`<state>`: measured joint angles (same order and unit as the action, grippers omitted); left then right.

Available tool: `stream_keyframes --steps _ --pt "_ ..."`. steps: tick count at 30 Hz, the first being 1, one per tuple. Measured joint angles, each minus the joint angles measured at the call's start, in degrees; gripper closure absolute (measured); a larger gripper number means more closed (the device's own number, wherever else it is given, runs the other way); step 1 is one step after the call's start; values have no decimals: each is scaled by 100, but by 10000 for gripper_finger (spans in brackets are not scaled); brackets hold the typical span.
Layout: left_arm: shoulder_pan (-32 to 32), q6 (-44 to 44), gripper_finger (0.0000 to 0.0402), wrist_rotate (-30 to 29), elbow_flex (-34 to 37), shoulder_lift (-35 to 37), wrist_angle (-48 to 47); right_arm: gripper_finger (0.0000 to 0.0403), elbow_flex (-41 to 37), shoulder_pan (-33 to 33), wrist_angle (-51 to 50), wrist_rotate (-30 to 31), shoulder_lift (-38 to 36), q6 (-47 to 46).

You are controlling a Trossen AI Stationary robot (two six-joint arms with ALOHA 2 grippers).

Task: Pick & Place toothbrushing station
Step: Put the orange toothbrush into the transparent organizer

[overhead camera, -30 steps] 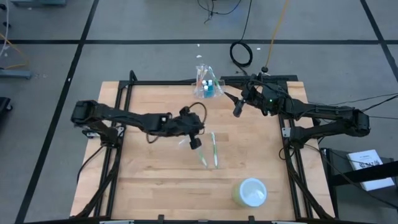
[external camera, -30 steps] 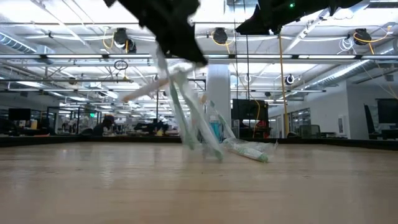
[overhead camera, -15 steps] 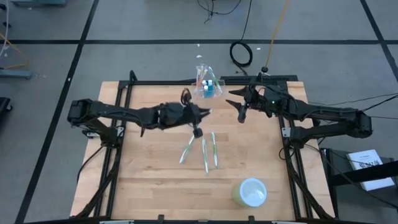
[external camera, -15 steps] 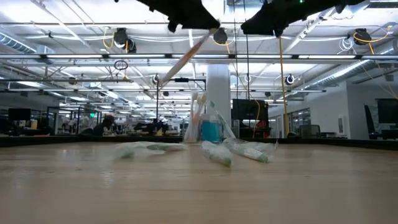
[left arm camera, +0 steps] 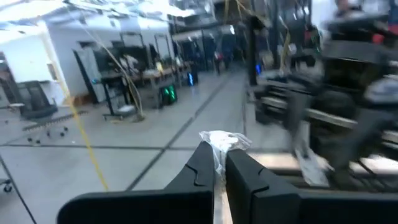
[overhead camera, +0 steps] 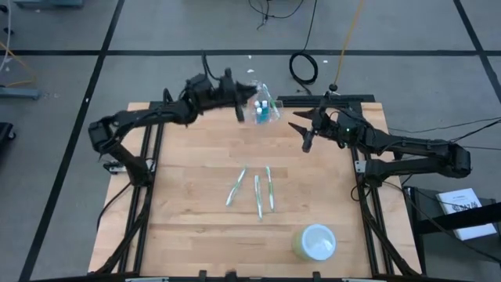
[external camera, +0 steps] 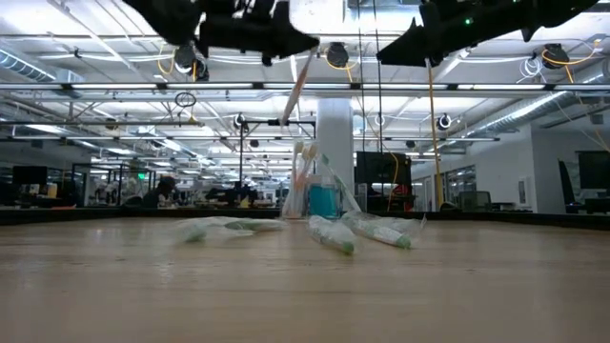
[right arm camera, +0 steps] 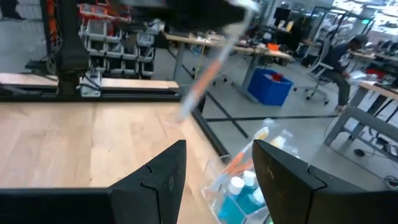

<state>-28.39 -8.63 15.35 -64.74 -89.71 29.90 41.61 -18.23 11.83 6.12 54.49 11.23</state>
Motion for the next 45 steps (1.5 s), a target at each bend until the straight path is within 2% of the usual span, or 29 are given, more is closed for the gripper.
stream_keyframes --steps 4,7,10,13,26,33,39,42,45 --pt "-681 655 397 622 202 -661 1179 227 -7 -23 81 -21 -103 79" --pt "-1035 1323 396 880 246 -1331 2108 227 -9 -23 211 -21 -117 152" --pt "-1237 1777 397 981 243 -1819 3004 227 -9 -23 220 -21 -115 154" --pt "-1338 1927 397 1008 242 -2092 3430 227 -9 -23 211 -21 -115 152" --pt "-1440 1257 396 586 237 -2131 3228 227 -9 -23 106 -21 -115 143" --pt "-1381 1041 396 237 233 -2131 2238 227 -9 -23 16 -21 -113 164" --pt "-1227 894 397 121 233 -2131 2136 227 -9 -23 15 -21 -113 208" --pt "-1190 923 375 -116 233 -2131 2008 227 -9 -23 -5 -21 -113 205" --pt "-1160 983 336 -263 233 -2131 1969 227 -7 -23 -4 -21 -113 197"
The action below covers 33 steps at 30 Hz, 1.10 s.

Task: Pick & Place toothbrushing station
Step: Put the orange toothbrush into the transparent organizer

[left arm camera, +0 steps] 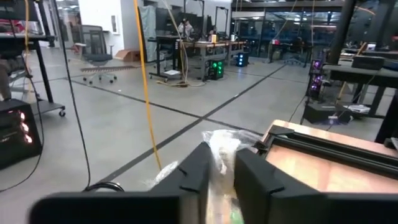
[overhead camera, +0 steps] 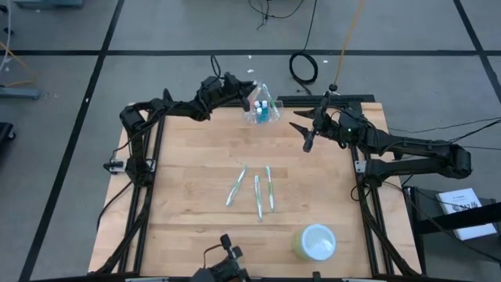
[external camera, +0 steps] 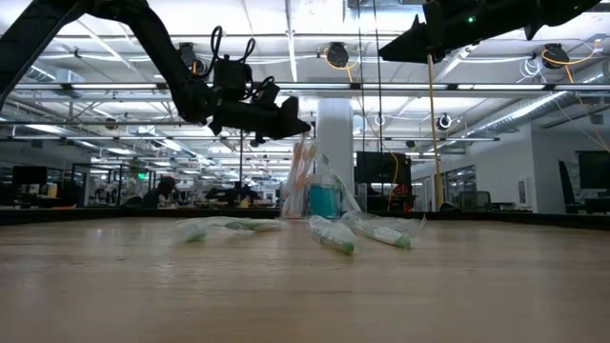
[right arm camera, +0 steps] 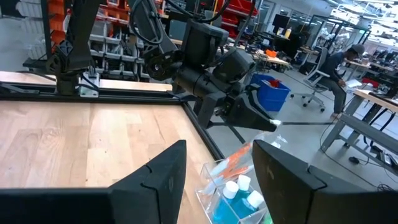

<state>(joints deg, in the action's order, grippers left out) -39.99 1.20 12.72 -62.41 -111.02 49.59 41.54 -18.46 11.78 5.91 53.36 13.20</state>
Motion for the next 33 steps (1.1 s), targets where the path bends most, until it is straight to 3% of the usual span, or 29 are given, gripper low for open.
stream_keyframes --steps 10,16,26,33 --pt "204 -564 170 -358 0 64 104 227 0 3 -1 0 0 -73" --pt "496 -867 108 -404 0 616 -176 227 0 4 -3 0 0 -114" --pt "797 -1176 89 -1252 0 2116 -2532 227 0 -15 14 0 37 -185" --pt "898 -616 103 -1150 -9 2094 -3081 227 7 -449 20 7 394 -243"
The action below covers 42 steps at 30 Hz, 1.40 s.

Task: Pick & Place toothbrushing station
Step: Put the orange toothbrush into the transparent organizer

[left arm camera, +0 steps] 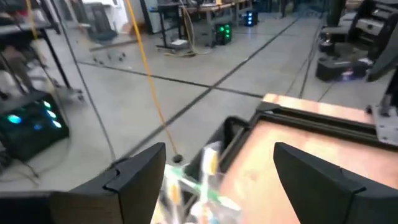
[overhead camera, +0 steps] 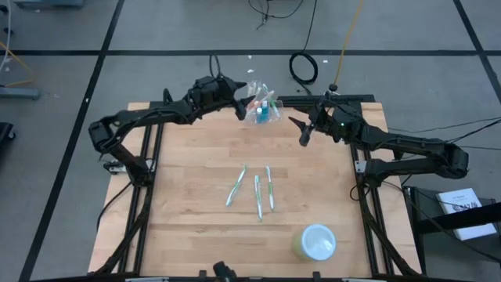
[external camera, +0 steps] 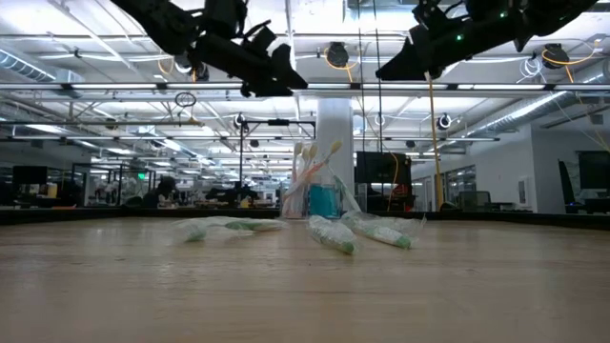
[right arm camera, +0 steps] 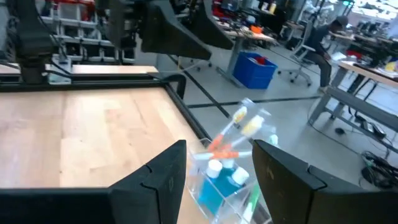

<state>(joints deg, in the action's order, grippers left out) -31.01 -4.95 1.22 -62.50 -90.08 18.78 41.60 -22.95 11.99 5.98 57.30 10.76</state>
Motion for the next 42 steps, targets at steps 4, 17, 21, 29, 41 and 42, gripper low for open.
stream_keyframes --steps 4,17,21,29,41,42 --pt "125 -163 116 -110 -320 -490 -160 227 0 -67 76 -13 -5 0" --pt "350 -765 147 -1326 -3318 -2721 -2643 227 -4 -67 138 -7 -153 -68" --pt "345 -816 148 -1339 -3466 -2896 -2632 227 -4 -62 146 -9 -155 -68" --pt "328 -807 149 -1339 -3471 -2890 -2586 227 -4 -62 148 -11 -155 -50" --pt "252 -810 149 -1284 -3482 -3058 -2600 227 -4 -58 148 -13 -155 -46" --pt "239 -812 149 -1281 -3480 -3069 -2639 227 -4 -58 147 -13 -155 -47"
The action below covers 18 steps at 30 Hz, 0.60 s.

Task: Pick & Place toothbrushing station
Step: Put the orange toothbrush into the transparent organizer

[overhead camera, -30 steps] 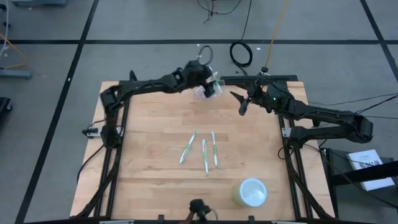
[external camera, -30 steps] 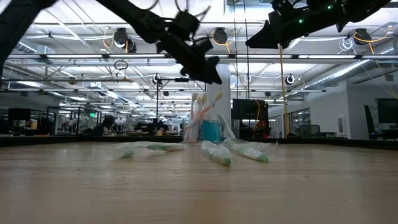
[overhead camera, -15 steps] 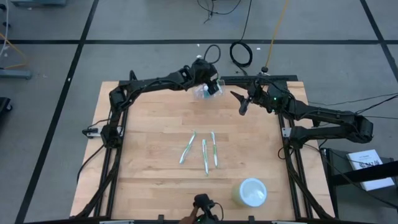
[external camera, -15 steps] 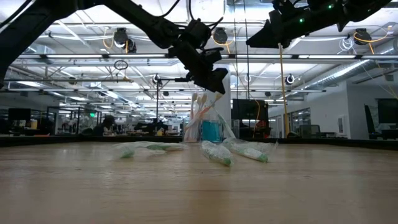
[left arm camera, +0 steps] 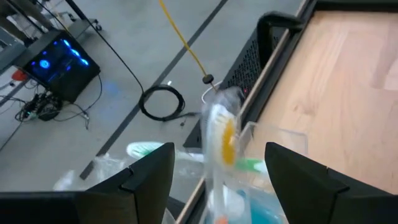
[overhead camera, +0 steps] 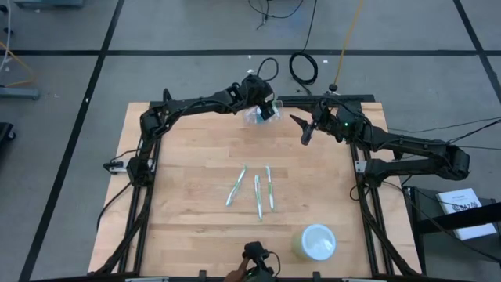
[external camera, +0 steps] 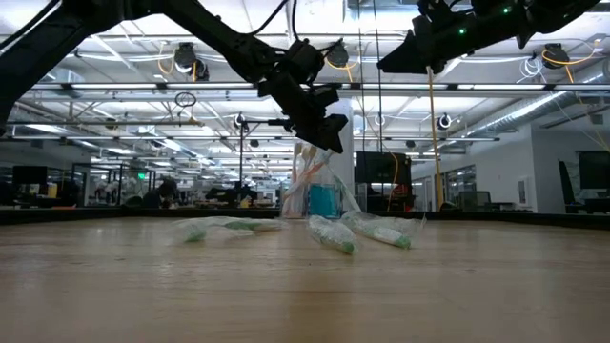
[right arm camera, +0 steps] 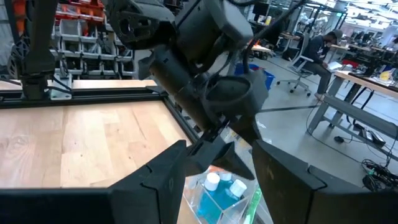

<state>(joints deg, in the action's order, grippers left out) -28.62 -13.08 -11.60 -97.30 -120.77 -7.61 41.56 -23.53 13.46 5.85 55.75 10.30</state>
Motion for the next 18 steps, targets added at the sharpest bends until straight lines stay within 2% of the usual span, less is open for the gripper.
stream_keyframes --steps 3,6,18 --pt "-17 6 157 1 0 -81 101 227 0 0 -1 0 0 0" --pt "-38 55 185 1 2 -103 113 227 0 0 2 0 0 -1" --pt "80 -30 387 -37 11 366 31 227 0 0 -26 0 0 1"
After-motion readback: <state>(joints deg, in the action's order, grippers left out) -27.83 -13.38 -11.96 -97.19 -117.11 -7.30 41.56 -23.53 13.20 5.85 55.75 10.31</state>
